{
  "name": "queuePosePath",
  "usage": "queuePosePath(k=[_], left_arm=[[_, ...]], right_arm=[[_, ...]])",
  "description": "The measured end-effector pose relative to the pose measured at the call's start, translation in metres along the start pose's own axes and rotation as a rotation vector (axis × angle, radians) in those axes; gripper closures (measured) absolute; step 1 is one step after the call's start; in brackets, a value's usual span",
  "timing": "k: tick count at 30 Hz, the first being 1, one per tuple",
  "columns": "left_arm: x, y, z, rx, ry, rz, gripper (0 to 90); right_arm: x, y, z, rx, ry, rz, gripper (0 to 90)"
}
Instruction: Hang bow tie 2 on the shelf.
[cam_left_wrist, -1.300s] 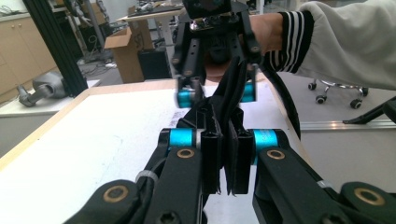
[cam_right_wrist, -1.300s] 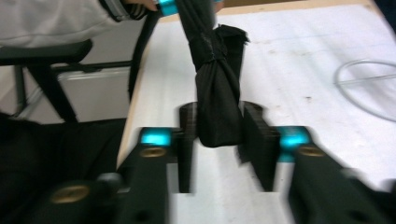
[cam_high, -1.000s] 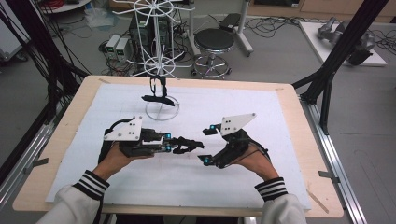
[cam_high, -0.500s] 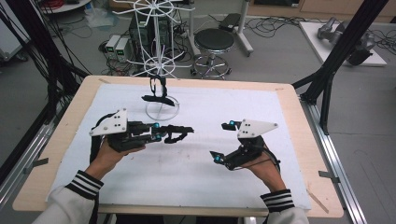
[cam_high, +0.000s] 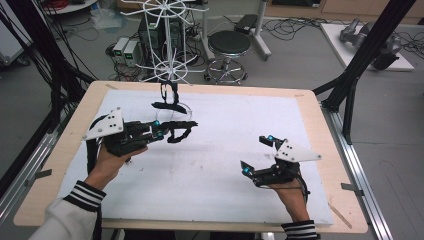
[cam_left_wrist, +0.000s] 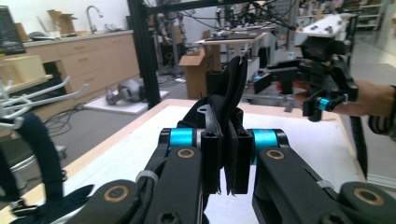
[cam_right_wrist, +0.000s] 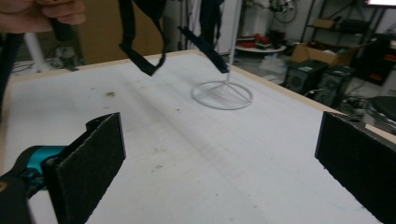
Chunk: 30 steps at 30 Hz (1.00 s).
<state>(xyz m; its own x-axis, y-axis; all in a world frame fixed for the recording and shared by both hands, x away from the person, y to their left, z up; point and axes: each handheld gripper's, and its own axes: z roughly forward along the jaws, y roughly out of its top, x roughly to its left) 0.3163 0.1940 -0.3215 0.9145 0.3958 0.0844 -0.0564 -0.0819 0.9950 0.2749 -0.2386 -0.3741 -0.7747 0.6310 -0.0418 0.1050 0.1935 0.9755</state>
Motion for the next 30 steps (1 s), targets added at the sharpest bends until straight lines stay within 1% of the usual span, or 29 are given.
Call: queuePosePath(k=[2, 4, 6, 7, 9, 11, 14, 16, 18, 20, 23, 27, 28, 30], left_arm=[[0.002, 0.002, -0.002, 0.004, 0.011, 0.000, 86.0], [0.004, 0.004, -0.004, 0.001, 0.026, -0.003, 86.0], [0.006, 0.006, -0.006, -0.006, 0.041, -0.008, 86.0], [0.006, 0.007, -0.007, -0.009, 0.048, -0.009, 86.0], [0.008, 0.009, -0.009, -0.013, 0.055, -0.006, 86.0], [0.009, 0.011, -0.010, -0.014, 0.066, -0.004, 86.0], [0.010, 0.011, -0.011, -0.017, 0.079, -0.007, 86.0], [0.010, 0.011, -0.011, -0.013, 0.079, -0.007, 86.0], [0.011, 0.011, -0.010, -0.018, 0.082, -0.012, 86.0], [0.011, 0.011, -0.010, -0.022, 0.089, -0.016, 86.0], [0.012, 0.013, -0.008, -0.030, 0.098, -0.026, 86.0], [0.014, 0.016, -0.002, -0.030, 0.112, -0.030, 86.0], [0.014, 0.017, 0.000, -0.029, 0.117, -0.032, 86.0], [0.014, 0.018, 0.003, -0.032, 0.123, -0.036, 85.9]], right_arm=[[0.000, -0.007, -0.005, -0.022, -0.035, 0.008, 1.0], [0.000, -0.013, -0.009, -0.035, -0.054, 0.017, 1.0], [-0.001, -0.019, -0.014, -0.057, -0.077, 0.042, 1.0], [-0.001, -0.023, -0.016, -0.066, -0.088, 0.043, 1.0], [-0.001, -0.028, -0.020, -0.068, -0.117, 0.053, 1.0], [-0.002, -0.032, -0.023, -0.087, -0.136, 0.053, 1.0], [-0.001, -0.038, -0.027, -0.091, -0.166, 0.061, 1.0], [0.000, -0.043, -0.029, -0.097, -0.175, 0.070, 1.0], [0.000, -0.046, -0.031, -0.098, -0.196, 0.057, 1.0], [0.000, -0.050, -0.031, -0.107, -0.201, 0.069, 1.0], [0.000, -0.055, -0.032, -0.117, -0.225, 0.072, 1.0], [-0.001, -0.062, -0.033, -0.122, -0.261, 0.062, 1.0], [-0.001, -0.063, -0.033, -0.121, -0.266, 0.070, 1.0], [-0.001, -0.066, -0.033, -0.124, -0.277, 0.067, 1.0]])
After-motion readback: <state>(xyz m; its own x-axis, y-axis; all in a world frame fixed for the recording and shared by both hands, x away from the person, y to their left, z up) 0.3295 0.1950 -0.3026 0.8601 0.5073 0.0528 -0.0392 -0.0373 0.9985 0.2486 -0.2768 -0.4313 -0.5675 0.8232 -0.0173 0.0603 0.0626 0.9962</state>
